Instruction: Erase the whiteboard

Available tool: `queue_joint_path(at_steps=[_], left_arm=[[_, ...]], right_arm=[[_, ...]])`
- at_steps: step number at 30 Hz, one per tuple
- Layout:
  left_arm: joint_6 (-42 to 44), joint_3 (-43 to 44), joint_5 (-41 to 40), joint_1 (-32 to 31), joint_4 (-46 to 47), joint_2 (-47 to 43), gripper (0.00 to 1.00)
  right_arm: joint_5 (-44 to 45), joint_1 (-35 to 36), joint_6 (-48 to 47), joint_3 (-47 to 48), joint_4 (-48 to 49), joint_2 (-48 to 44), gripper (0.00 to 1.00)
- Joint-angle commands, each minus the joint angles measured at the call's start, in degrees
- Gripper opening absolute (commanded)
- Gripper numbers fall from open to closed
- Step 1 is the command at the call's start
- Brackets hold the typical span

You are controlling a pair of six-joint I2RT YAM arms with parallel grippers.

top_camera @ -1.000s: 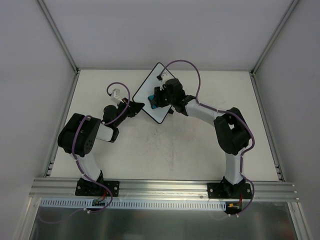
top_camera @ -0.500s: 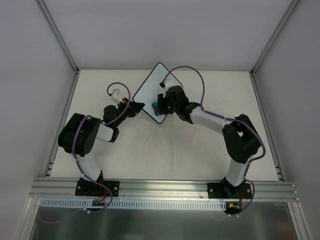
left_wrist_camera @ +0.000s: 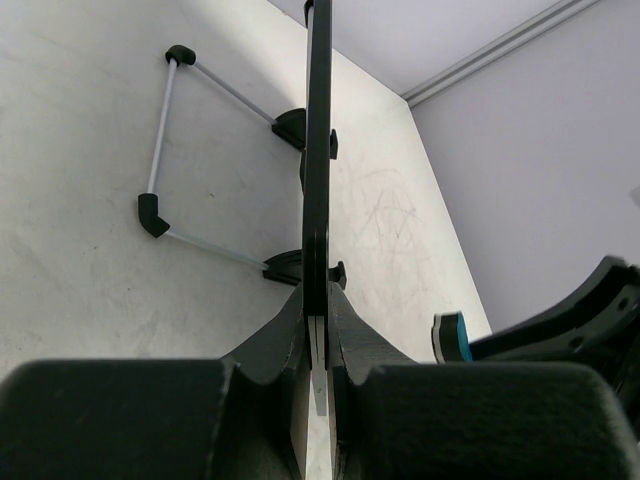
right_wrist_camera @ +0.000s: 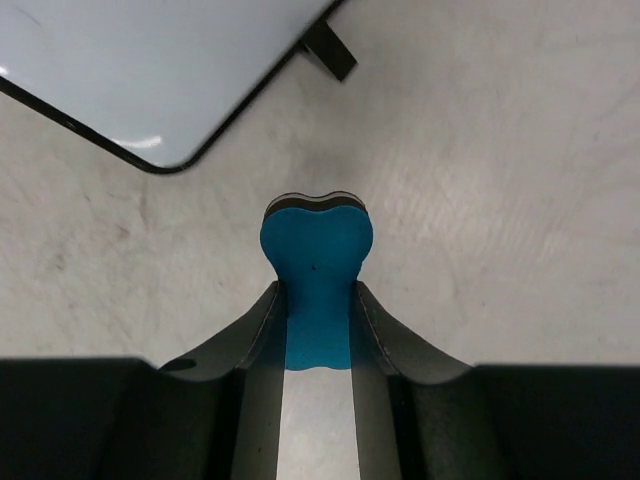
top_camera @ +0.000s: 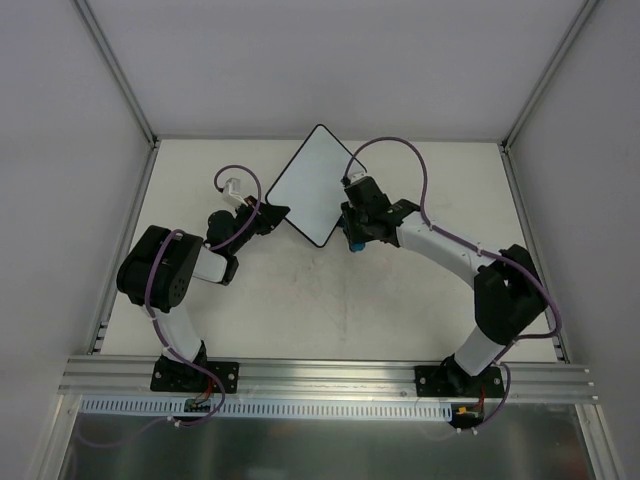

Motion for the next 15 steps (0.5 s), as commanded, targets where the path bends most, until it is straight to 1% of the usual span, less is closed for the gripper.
queue_joint_path(at_steps=[1,5,15], left_arm=[[0.65,0.68,3.26,-1.54,20.23,1.35,0.00],[0.57,0.59,3.43,-1.54,20.23,1.17,0.00],[0.39,0.50,3.78,-1.54,20.23,0.73,0.00]], right_arm=[[3.88,-0.53,1.86,-2.83,-7.17,-4.88,0.00],[3.97,-0.44,2.39,-7.31,-7.27,-6.38,0.00],[3.71,-0.44,3.44,-10.75,-6.92,-4.19,0.00]])
